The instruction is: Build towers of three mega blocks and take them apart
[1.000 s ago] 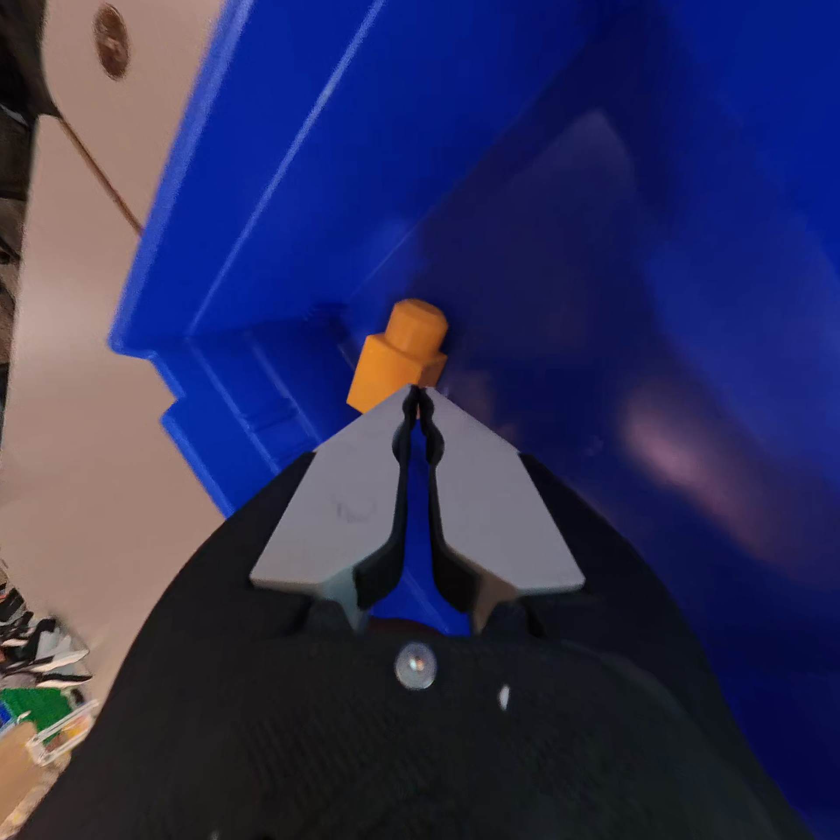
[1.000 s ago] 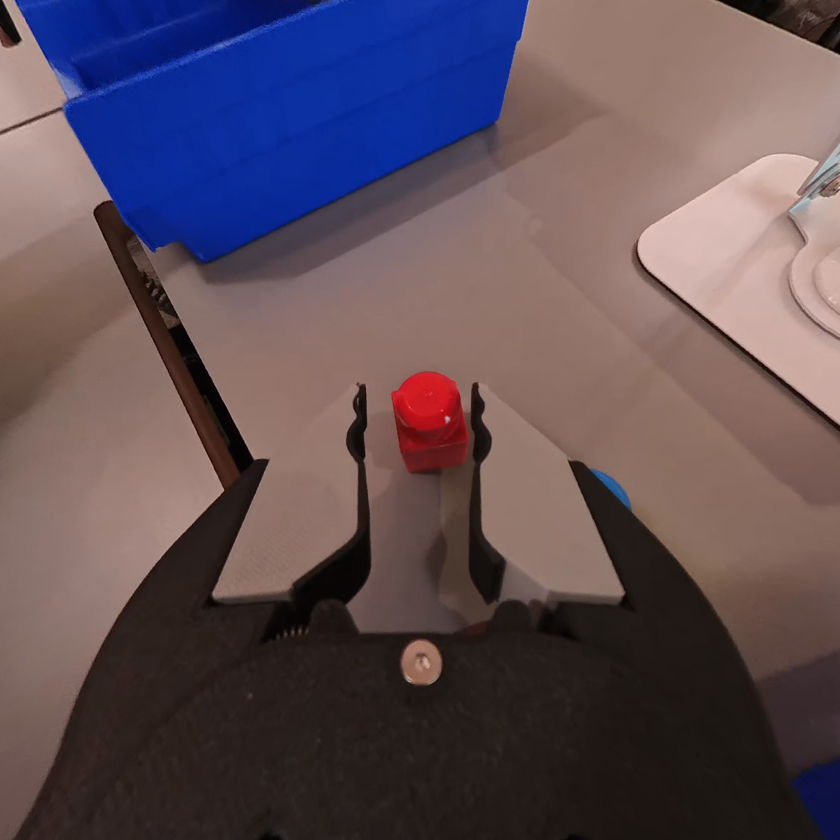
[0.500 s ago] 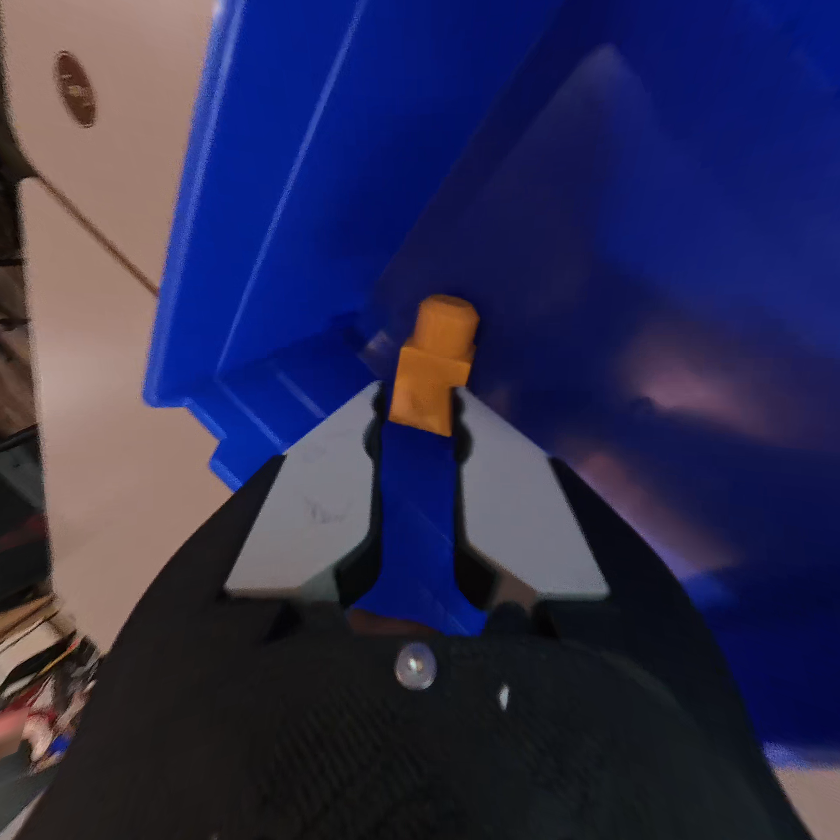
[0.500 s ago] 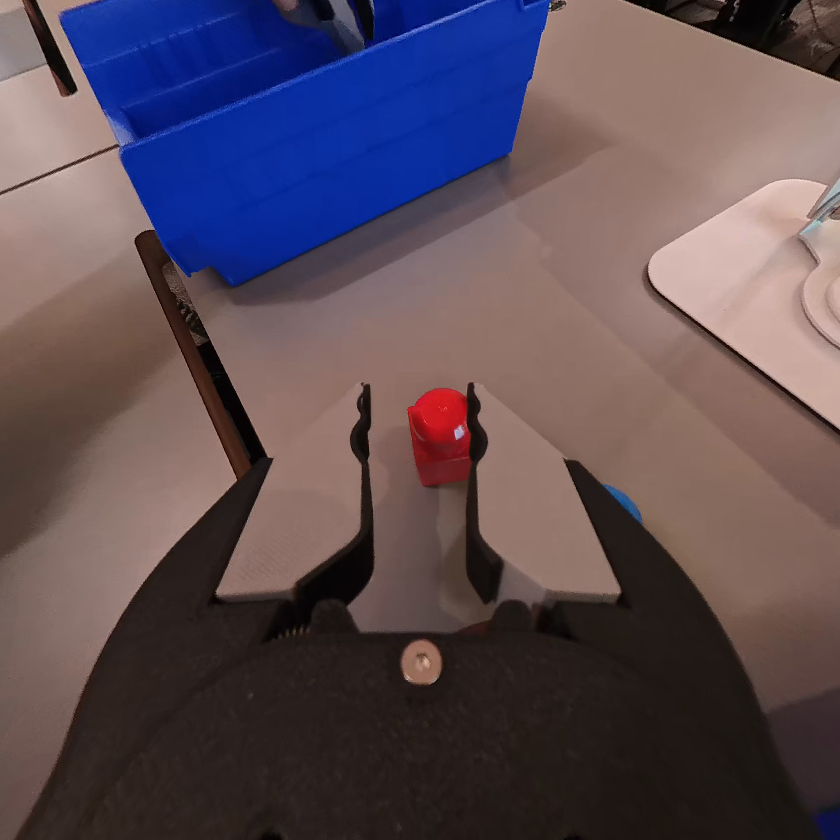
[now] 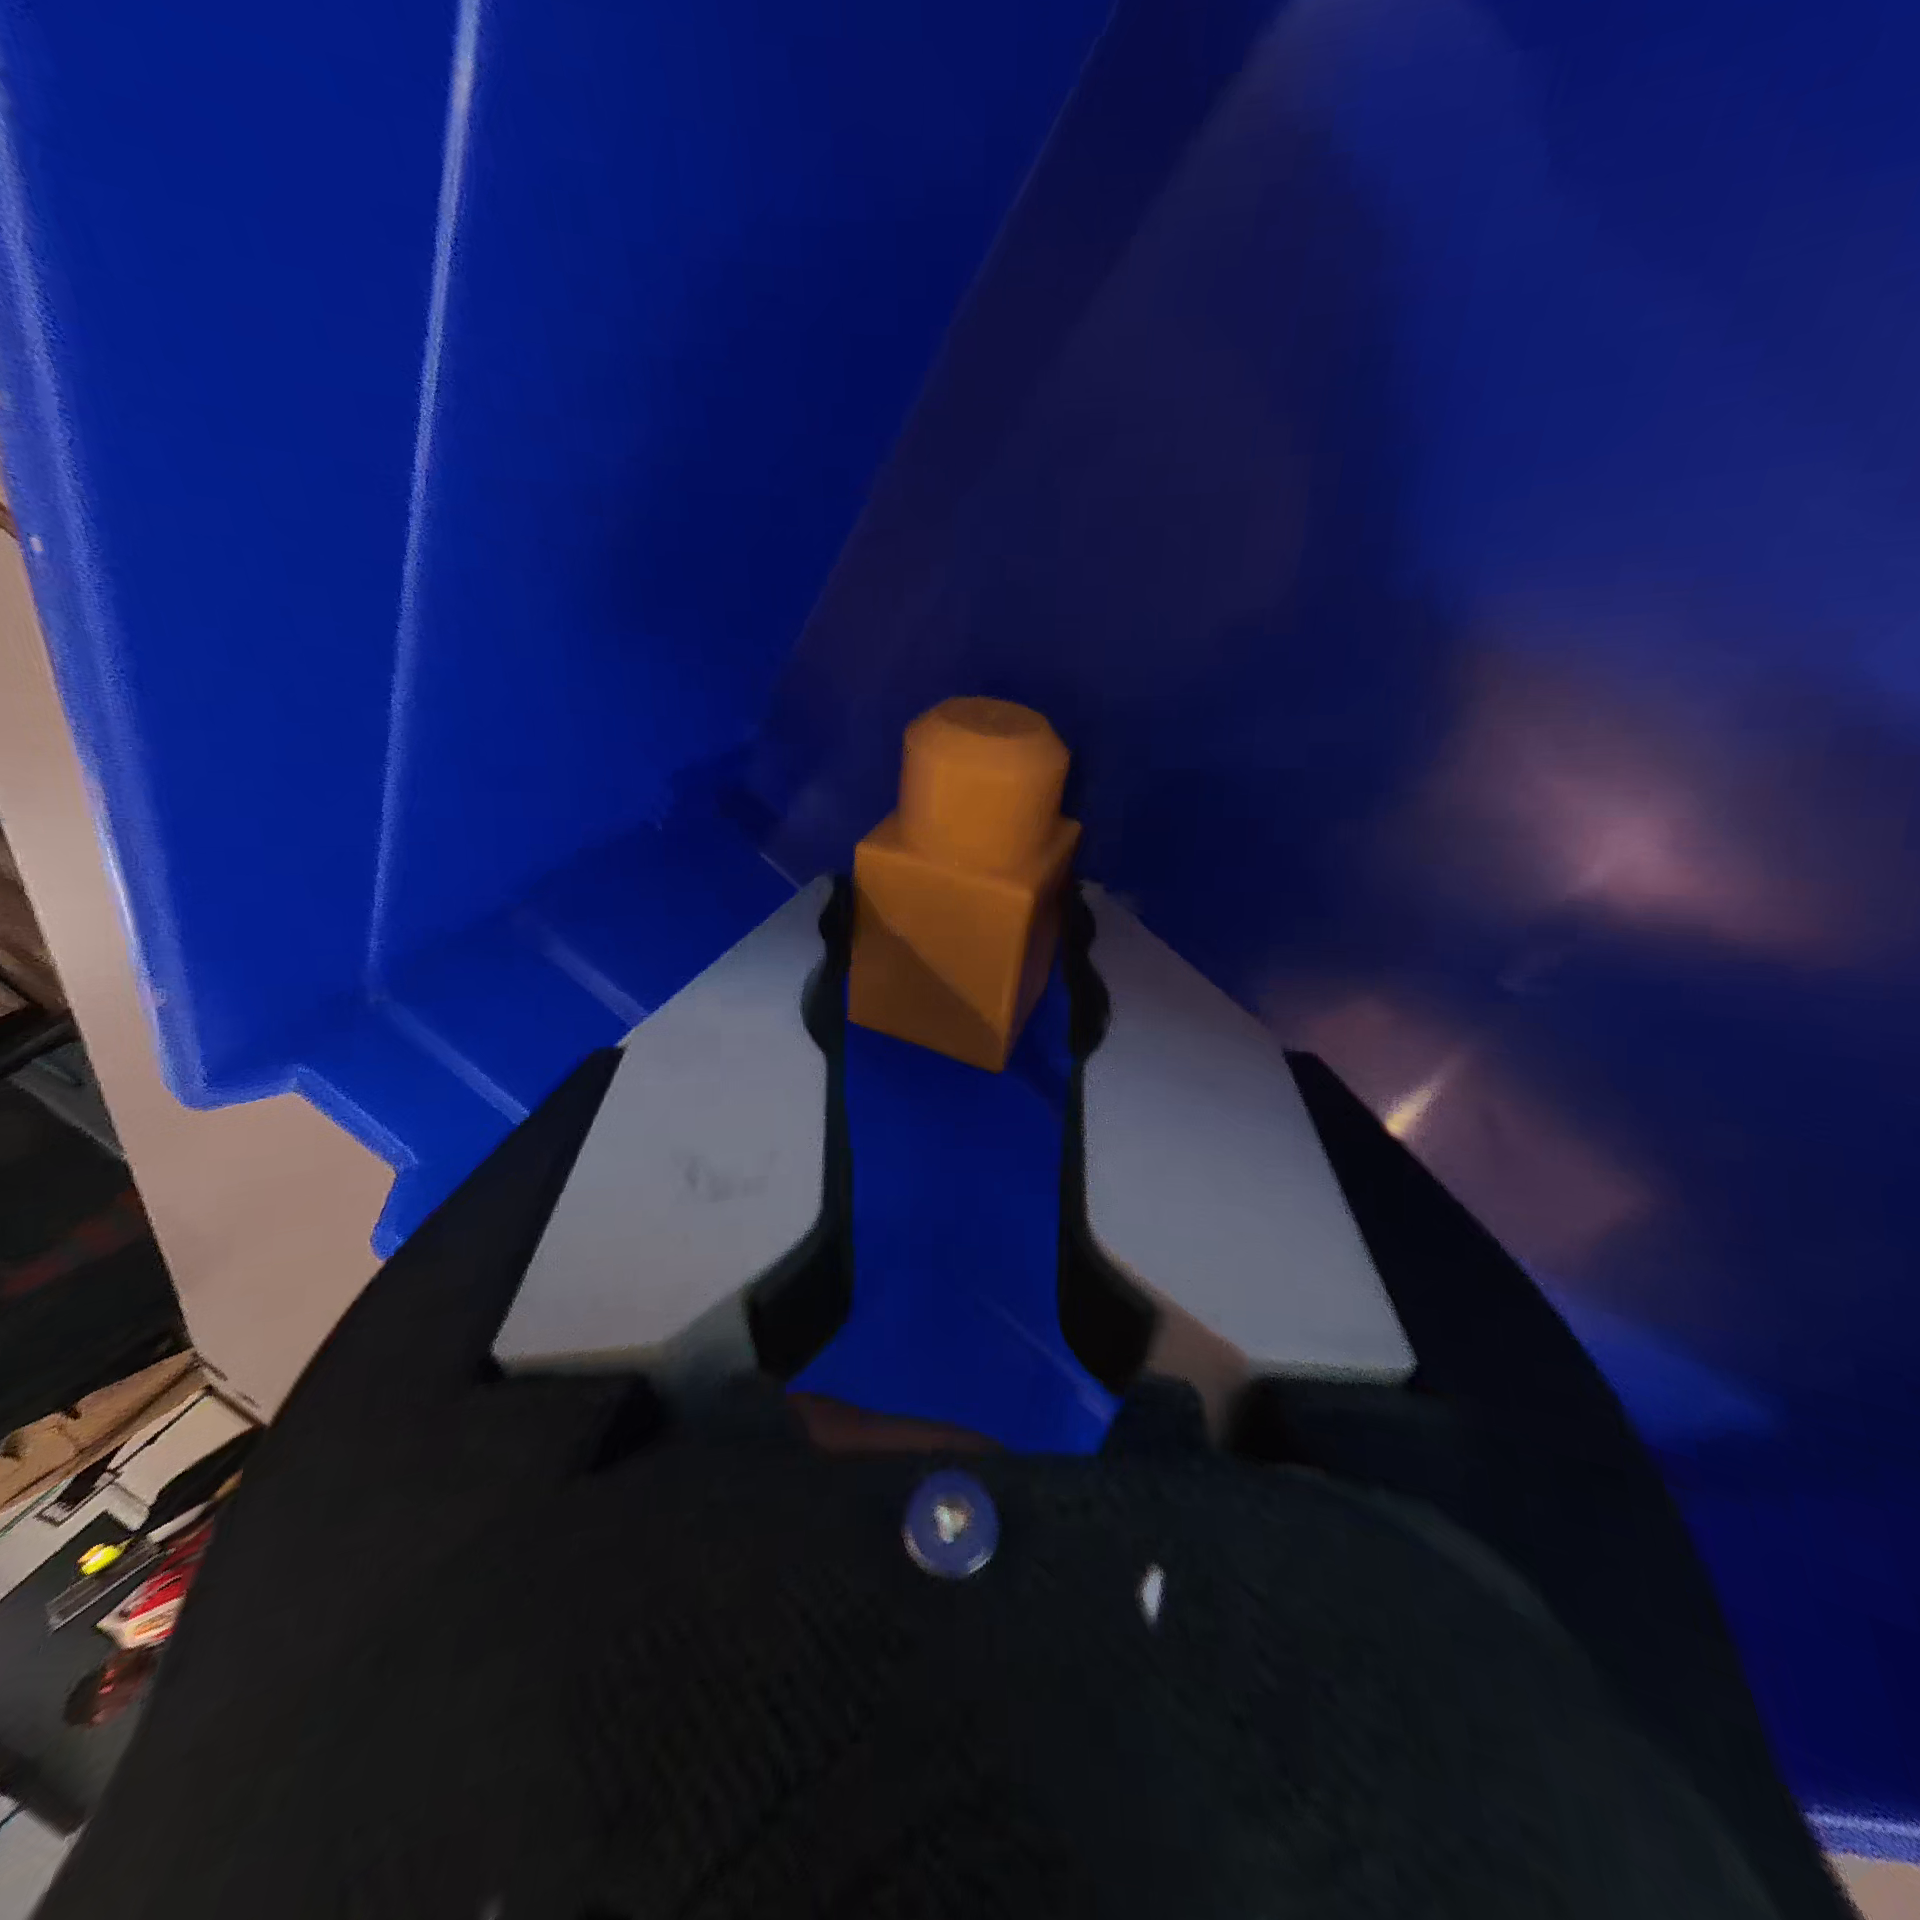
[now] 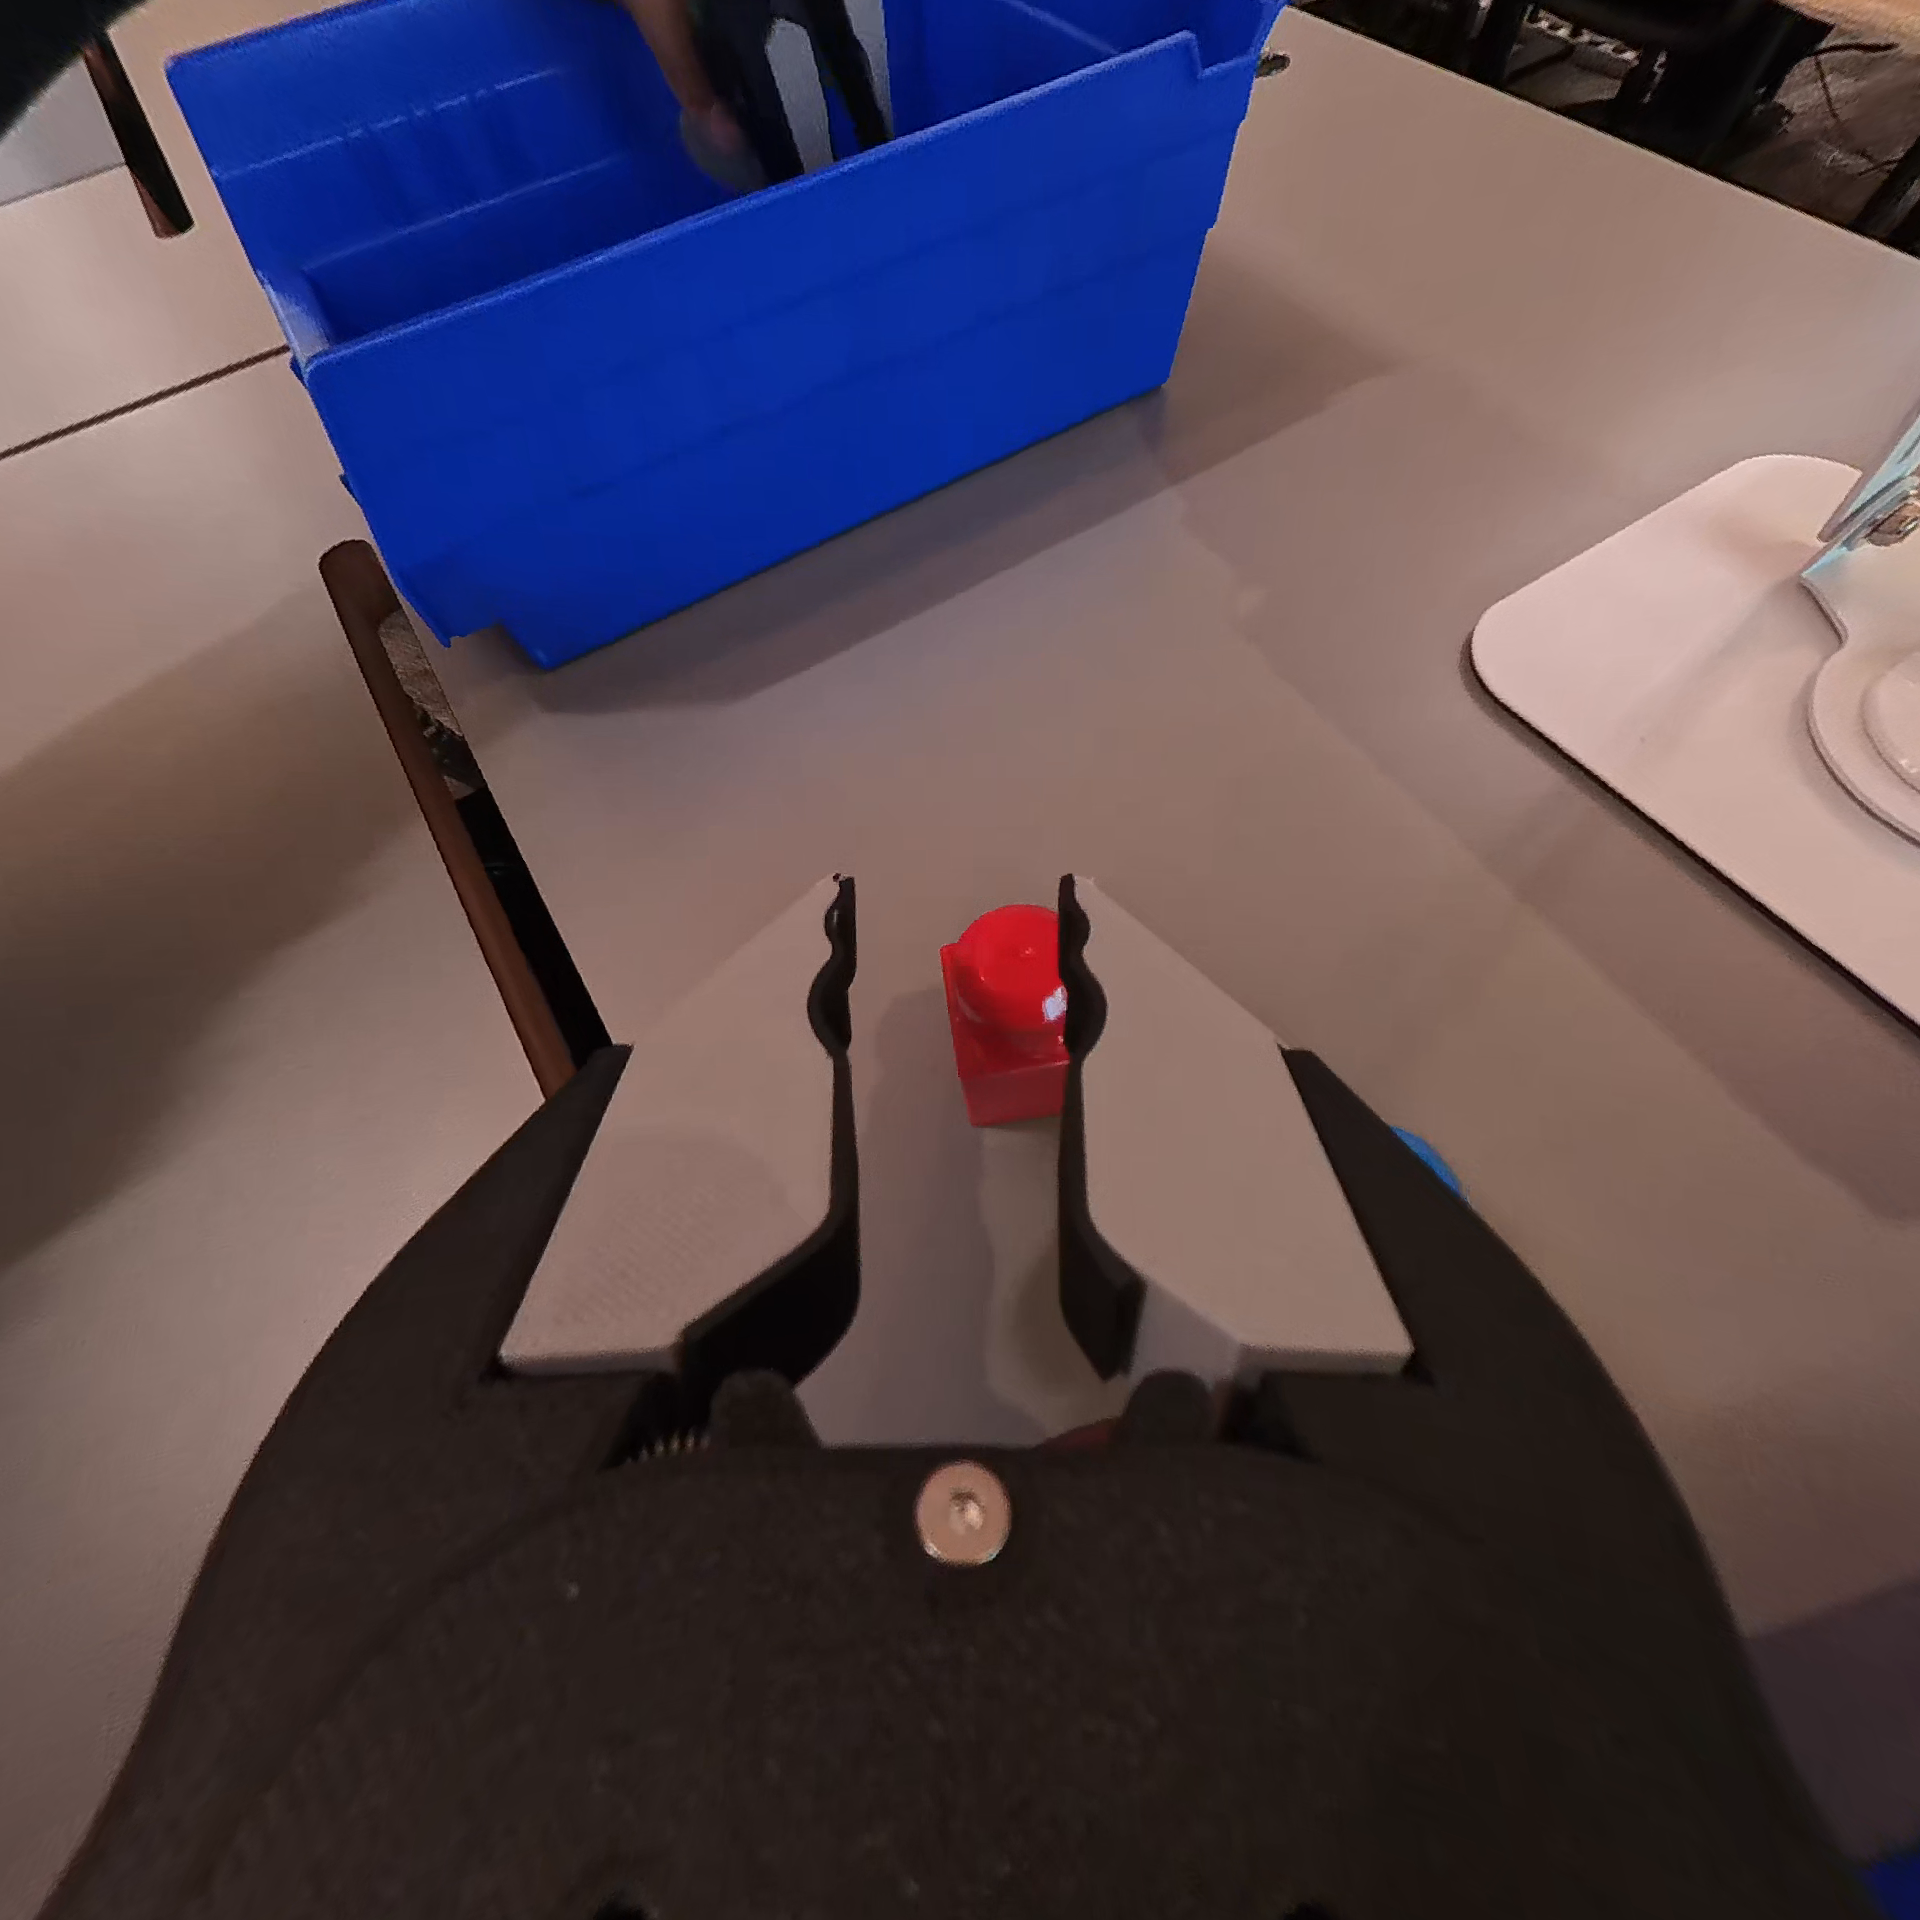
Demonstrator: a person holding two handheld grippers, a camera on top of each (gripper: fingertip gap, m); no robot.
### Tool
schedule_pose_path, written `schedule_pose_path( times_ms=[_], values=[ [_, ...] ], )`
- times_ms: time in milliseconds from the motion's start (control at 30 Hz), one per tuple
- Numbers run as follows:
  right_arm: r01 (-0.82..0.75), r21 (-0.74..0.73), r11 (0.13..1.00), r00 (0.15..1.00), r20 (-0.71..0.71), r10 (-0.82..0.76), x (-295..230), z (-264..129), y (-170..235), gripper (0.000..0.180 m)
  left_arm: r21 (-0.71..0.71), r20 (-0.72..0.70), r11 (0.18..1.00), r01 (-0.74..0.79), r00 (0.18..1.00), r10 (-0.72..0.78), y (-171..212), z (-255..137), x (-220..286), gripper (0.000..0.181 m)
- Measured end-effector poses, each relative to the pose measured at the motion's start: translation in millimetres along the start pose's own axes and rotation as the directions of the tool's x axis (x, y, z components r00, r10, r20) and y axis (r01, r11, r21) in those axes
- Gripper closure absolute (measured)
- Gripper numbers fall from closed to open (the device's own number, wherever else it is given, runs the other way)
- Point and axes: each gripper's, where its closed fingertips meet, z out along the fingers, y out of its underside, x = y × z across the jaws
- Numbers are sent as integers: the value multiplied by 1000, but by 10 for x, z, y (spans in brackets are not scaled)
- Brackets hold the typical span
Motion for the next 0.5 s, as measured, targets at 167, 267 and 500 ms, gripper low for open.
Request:
schedule_pose_path(
  times_ms=[167,267,500],
  values=[
    [-17,29,999,1000,0,17,28,-38,-44,146,58,-14,998,31,999,-30,5,-135,69,145],
    [-32,54,998,999,0,32,56,-70,-79,146,187,-32,979,78,997,-73,-48,-384,140,145],
    [-80,182,980,996,61,70,32,-230,-288,146,627,-160,754,196,980,-122,-379,-1518,567,145]
  ],
)
